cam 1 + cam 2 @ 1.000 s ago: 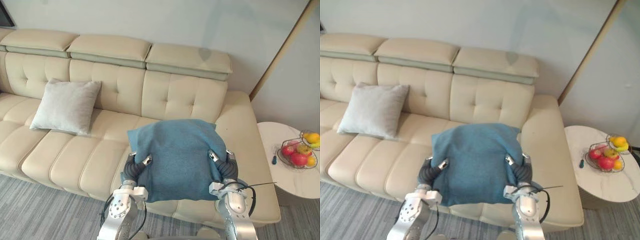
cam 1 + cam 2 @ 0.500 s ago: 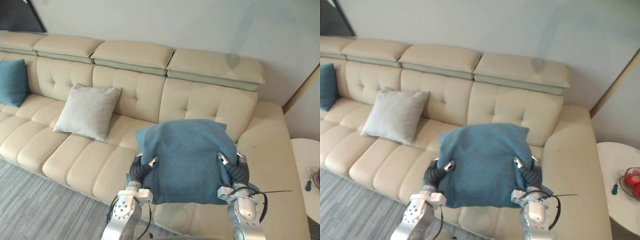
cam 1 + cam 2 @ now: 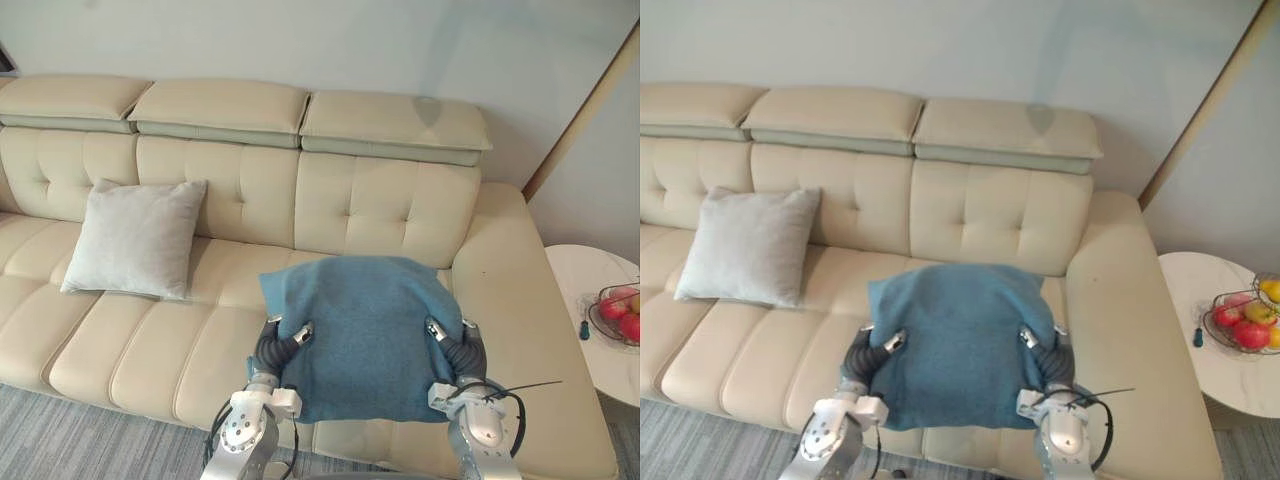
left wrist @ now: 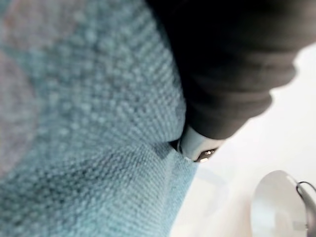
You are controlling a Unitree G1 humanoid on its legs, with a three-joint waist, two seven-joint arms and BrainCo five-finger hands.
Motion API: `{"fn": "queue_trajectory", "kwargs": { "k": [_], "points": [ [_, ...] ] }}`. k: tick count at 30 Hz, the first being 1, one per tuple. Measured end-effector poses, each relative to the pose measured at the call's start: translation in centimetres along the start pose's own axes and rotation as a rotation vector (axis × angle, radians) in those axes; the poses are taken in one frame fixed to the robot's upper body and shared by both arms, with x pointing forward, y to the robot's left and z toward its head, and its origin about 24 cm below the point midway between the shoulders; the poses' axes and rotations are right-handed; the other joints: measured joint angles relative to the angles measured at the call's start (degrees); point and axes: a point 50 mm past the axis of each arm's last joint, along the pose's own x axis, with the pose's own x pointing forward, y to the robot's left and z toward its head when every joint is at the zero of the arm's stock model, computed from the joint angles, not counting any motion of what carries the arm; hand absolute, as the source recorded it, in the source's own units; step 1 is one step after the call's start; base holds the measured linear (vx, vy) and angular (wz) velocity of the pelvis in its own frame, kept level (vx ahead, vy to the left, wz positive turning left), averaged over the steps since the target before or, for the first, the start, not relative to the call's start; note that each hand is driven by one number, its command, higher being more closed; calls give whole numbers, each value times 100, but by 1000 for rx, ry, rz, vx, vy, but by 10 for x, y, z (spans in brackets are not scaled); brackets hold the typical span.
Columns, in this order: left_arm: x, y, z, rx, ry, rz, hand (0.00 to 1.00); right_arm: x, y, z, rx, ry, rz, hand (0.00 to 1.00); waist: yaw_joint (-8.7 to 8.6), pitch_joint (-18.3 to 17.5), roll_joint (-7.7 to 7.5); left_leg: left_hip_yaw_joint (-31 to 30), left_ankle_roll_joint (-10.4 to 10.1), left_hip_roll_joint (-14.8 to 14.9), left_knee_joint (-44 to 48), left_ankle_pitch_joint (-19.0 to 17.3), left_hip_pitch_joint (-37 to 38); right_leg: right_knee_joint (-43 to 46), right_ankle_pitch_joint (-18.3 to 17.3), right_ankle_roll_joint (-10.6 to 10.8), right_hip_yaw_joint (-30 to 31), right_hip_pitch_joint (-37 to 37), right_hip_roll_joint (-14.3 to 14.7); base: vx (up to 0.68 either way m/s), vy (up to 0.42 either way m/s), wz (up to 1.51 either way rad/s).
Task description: Pick up cushions and gather them together orderly.
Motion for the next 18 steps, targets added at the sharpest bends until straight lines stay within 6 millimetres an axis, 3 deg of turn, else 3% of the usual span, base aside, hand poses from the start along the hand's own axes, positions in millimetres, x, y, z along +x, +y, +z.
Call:
{"fn": "queue_trajectory", "kwargs": {
  "k": [4, 9, 12, 14, 18],
  "points": [
    [18, -4, 12, 42, -57, 13, 100, 20, 9, 9, -32, -50, -11, 100, -1, 2, -16, 145, 20, 41, -102, 142, -410, -88, 249, -15, 156, -479, 58, -4, -14, -24],
    [63, -16, 57, 107, -235, 33, 100, 61, 28, 51, -26, -204, -30, 100, 33, 185, 20, 293, 82, 91, -115, 332, -1052, -149, 597, -15, 280, -1187, 96, -92, -4, -17],
    [93, -29, 105, 160, -403, 20, 100, 93, 38, 99, -38, -364, -45, 100, 57, 192, 10, 286, 107, 95, -121, 555, -1736, -74, 738, -12, 375, -1909, 103, -161, -32, -3],
    [117, -37, 145, 206, -514, 50, 100, 116, 47, 145, -40, -481, -68, 100, 58, 261, 32, 273, 108, 87, -254, 794, -2110, -151, 894, -5, 382, -2305, 115, -155, -41, 1],
    [133, -48, 200, 167, -667, 110, 100, 126, 59, 210, 9, -650, -115, 100, 53, 471, 113, 201, 82, 84, -607, 1154, -2340, -177, 1019, -20, 363, -2646, 163, -116, -42, 5]
  ]
}}
